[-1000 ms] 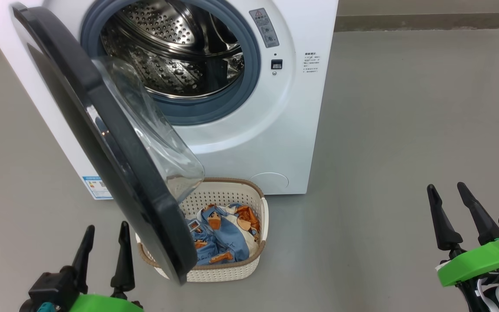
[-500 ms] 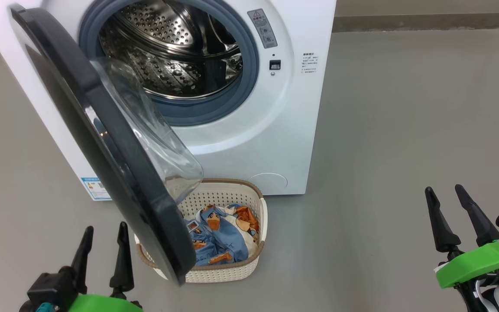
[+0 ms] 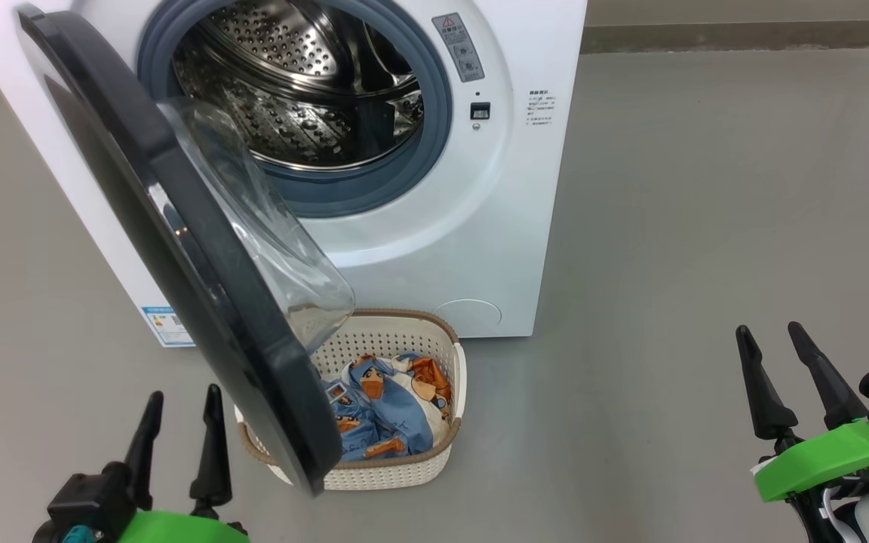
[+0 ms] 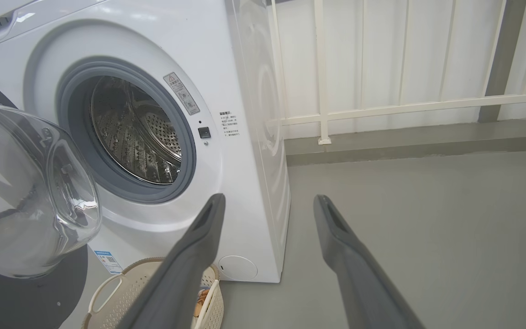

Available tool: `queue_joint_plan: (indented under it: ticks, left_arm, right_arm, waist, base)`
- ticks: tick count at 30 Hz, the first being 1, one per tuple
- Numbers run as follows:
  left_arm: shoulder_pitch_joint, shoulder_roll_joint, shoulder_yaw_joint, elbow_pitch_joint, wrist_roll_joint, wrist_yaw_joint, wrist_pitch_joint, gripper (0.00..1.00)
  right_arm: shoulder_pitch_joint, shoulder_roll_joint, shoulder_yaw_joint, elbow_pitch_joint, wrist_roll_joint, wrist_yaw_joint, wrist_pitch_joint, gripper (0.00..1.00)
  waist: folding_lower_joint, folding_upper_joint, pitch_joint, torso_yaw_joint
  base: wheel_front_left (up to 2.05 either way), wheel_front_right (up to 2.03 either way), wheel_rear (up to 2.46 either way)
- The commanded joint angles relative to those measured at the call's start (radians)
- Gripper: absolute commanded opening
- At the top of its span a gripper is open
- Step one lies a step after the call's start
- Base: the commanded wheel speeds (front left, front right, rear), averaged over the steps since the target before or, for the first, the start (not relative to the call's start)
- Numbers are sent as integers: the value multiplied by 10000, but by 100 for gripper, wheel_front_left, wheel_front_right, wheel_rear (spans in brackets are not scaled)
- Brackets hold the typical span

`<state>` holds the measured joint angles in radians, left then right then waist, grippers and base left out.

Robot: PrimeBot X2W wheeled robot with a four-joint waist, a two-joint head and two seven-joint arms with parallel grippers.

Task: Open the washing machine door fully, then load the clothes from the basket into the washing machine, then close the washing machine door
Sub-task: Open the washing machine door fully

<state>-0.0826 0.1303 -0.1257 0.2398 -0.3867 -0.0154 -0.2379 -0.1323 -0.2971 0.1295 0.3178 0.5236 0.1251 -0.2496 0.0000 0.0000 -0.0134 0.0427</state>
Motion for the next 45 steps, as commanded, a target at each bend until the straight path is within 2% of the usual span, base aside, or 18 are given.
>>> queue_joint_plan:
  ticks: [1, 2, 14, 22, 28, 33, 39, 45]
  left_arm:
    - [-471, 192, 291, -186, -71, 82, -83, 67]
    - [-475, 196, 286, -195, -78, 83, -84, 0]
    - [-901, 441, 607, -830, 48, 235, -185, 0]
    - [-1149, 272, 524, -2693, 340, 327, -222, 0]
    - [-1289, 168, 32, -4379, 678, 329, -90, 0]
    - [-1643, -15, -580, -5126, 775, 249, 312, 0]
    - [-1728, -254, -1579, -5303, 810, 78, 894, 0]
    - [-1137, -437, -2512, -4707, 596, 4, 1403, 0]
  right_arm:
    - [-173, -154, 150, -223, -209, 56, -122, 100]
    - [-174, -143, 152, -221, -210, 56, -122, 100]
    - [-176, -7, 137, -196, -207, 56, -122, 100]
    - [-172, 59, 201, -165, -178, 56, -122, 100]
    - [-174, 77, 222, -116, -164, 56, -122, 100]
    - [-199, 124, 266, -107, -159, 56, -122, 100]
    - [-212, 176, 289, -132, -138, 56, -122, 100]
    - [-196, 225, 247, -156, -122, 56, -122, 100]
  waist:
    - [0, 0, 2, -4]
    - [0, 0, 4, -8]
    - [0, 0, 7, -18]
    - [0, 0, -35, -57]
    - [0, 0, -41, -70]
    - [0, 0, -46, -113]
    - [0, 0, 7, -283]
    - [0, 0, 145, -482]
  base:
    - [0, 0, 0]
    - [0, 0, 0]
    - [0, 0, 0]
    - [0, 0, 0]
    - [0, 0, 0]
    - [0, 0, 0]
    - [0, 0, 0]
    - [0, 0, 0]
